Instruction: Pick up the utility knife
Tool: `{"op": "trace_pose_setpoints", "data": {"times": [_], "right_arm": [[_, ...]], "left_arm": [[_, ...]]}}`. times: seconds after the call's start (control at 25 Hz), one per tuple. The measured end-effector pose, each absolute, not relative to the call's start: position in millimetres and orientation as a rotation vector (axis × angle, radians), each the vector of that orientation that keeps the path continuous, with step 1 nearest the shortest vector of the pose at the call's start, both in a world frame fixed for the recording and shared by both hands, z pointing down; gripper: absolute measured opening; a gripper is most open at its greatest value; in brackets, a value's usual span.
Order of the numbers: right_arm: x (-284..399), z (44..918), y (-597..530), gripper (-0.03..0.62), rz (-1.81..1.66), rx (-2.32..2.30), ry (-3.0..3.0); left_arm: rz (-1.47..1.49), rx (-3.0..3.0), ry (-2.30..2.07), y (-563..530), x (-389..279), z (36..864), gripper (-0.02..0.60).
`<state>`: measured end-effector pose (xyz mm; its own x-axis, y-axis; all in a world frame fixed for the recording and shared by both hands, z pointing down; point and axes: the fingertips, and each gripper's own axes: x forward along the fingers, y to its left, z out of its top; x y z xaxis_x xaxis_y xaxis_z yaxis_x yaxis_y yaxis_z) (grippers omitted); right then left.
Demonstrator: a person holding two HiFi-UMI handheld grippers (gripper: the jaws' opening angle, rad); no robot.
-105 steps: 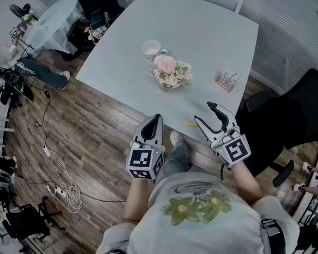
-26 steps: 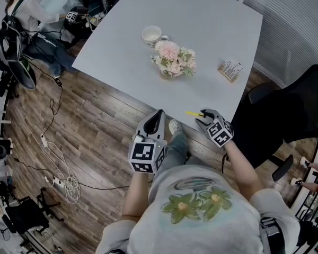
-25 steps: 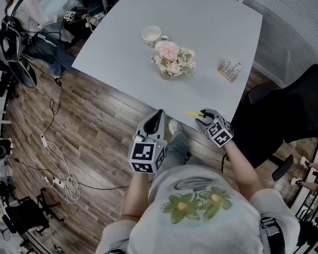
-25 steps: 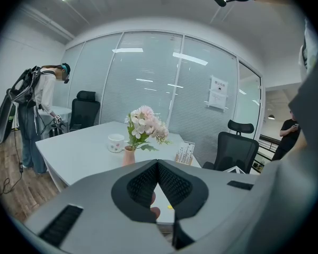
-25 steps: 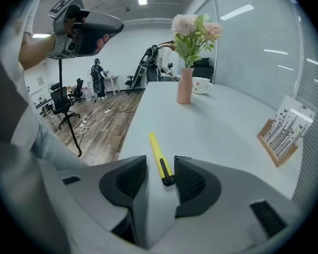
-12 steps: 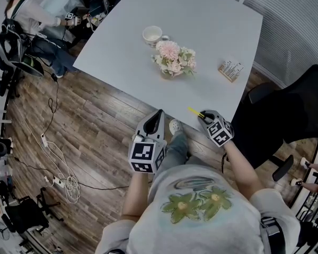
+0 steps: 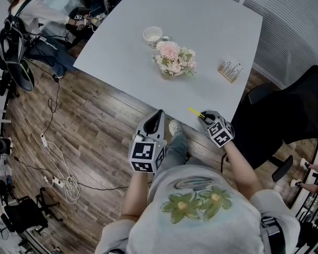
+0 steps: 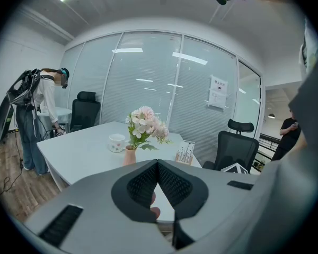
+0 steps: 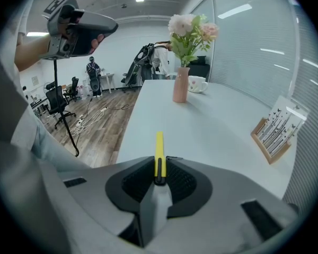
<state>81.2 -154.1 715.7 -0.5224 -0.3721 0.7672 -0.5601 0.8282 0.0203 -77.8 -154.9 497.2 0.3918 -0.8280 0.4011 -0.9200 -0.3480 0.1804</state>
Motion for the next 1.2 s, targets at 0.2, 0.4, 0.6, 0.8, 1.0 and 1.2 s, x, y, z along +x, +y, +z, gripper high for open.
{"op": "trace_pose_setpoints", "data": {"times": [0.2,0.4,0.6,0.8,1.0,1.2], "right_arm": [[82.3,705.4,-155.4,0.067,0.263,0.671,-2.178],[82.1,697.5,-156.2,0.067,0.265,0.671,-2.191],[80.7,693.2,-155.8,0.067,0.282,0.677,-2.211],[80.1,689.1,-155.0,0.067,0.282,0.671,-2.220],[77.8,676.1,-154.3,0.067,0.290,0.675,-2.233],[75.0,661.4,-154.7,0.067,0.268,0.678,-2.250]], "left_arm": [[0.341,2.281,-1.510,-153.6,-76.7,494.1,0.002],[0.347,2.284,-1.510,-152.9,-75.3,494.0,0.002],[0.347,2.283,-1.518,-153.9,-76.5,492.0,0.002],[0.348,2.282,-1.524,-154.2,-75.5,492.9,0.002],[0.345,2.284,-1.525,-154.6,-75.0,488.5,0.002],[0.344,2.285,-1.529,-152.6,-74.5,487.9,0.002]]}}
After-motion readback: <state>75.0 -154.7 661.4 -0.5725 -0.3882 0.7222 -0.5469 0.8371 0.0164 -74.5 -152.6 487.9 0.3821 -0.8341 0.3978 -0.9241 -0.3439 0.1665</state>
